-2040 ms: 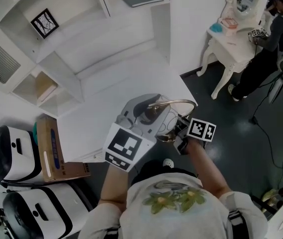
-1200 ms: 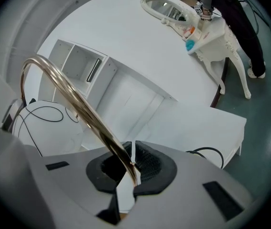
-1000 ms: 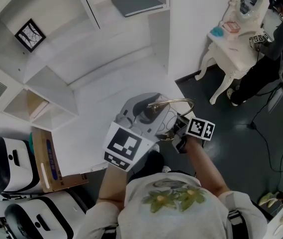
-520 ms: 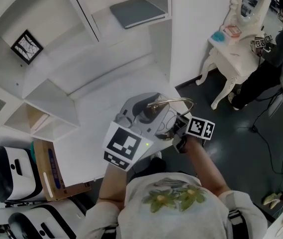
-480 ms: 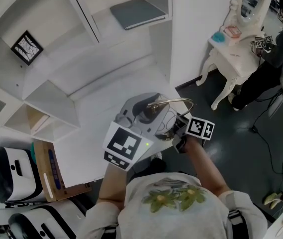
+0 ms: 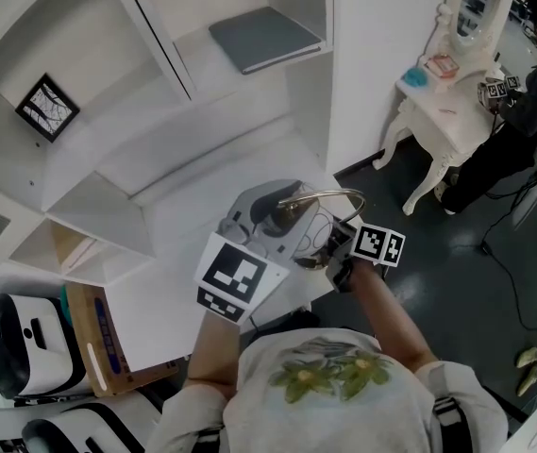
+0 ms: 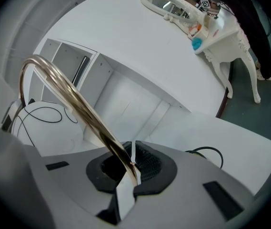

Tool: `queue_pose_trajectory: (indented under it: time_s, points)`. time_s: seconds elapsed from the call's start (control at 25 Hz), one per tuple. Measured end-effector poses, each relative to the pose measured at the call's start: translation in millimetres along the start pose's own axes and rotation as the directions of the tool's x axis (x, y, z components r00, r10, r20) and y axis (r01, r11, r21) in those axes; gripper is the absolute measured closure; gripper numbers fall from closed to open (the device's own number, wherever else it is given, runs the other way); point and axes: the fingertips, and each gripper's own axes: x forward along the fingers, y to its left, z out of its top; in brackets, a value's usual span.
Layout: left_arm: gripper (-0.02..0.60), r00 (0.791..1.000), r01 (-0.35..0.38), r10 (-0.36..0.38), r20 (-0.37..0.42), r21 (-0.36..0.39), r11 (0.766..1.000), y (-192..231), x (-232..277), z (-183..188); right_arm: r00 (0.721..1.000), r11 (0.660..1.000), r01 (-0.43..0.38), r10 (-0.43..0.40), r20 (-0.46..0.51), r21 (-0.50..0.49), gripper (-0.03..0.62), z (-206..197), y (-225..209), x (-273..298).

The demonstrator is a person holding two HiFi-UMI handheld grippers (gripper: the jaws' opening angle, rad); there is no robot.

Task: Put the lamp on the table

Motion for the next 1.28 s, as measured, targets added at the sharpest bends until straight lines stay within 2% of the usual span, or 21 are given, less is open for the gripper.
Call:
queue_pose_trajectory:
  time_s: [0.48,1.28]
  points:
    - [0.448,1.000,0.000,0.000,-0.016,-0.017,1.000,33.2,13.8,-13.0,1.000,1.000,0.008,-0.008,-0.014,0.011,0.549,8.4,-8.4,34.2]
    - [0.451,0.998,0.005,-0.009,-0.056,-0.070,0.998,65.6,34.5,-44.0,0.998,0.999,0.038,-0.036,-0.048,0.038,0.548,8.7,-33.8,72.5]
